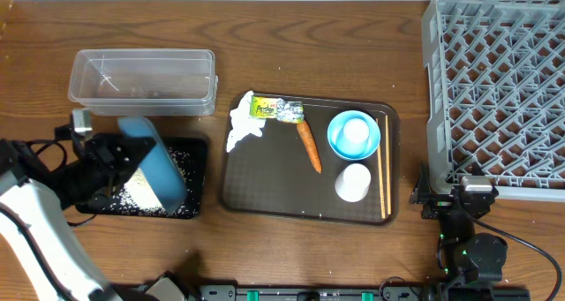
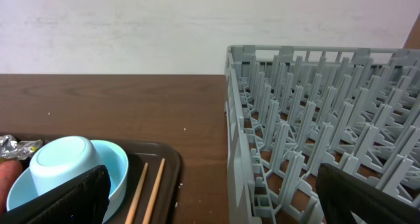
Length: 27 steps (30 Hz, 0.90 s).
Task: Sort waste into correct bins and load items into the dishwasher rack
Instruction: 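Tilt the bowl with the left gripper to pour rice onto black tray, then carry the empty bowl back and lower it onto the brown tray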
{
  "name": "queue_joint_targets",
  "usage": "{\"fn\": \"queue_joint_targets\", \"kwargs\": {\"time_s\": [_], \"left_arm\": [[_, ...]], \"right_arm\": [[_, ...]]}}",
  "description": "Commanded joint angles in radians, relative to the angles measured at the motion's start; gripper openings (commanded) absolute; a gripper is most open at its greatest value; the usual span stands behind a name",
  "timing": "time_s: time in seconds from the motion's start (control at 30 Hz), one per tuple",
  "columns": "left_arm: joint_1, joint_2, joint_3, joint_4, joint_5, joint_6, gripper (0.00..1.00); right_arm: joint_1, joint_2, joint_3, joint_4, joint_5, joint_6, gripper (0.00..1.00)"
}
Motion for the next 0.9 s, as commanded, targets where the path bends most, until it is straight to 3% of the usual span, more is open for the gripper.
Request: {"fn": "queue_joint_targets", "kwargs": {"time_s": [0.0,0.1,0.27,0.43,0.57,0.87], "left_arm": [[-0.049,-0.072,0.02,0.002,-0.018,0.032,0.06],[-0.119,-0.128,0.029,0.05,-0.065,-0.024,0.06],[-0.301,-0.202,0.029,0.206,-0.429,-0.344,0.06],[-0.563,-0.255,0.029,0.33,-0.46,-0.418,0.06],[-0.804,-0.252,0.028,0.421,-0.652,-0.559,0.06],[-1.243,-0.102,0.028,0.49,-1.02,-0.698,0.06]], "right_arm": [[-0.01,-0.005,-0.003,-0.004,0.006,-0.011,0.99],[-0.01,-0.005,-0.003,-0.004,0.006,-0.011,0.99],[-0.01,-0.005,-0.003,-0.004,0.006,-0.011,0.99],[-0.01,-0.005,-0.003,-0.004,0.006,-0.011,0.99],[-0.01,-0.005,-0.003,-0.004,0.006,-0.011,0.99],[-0.01,-0.005,-0.003,-0.004,0.006,-0.011,0.99]]}}
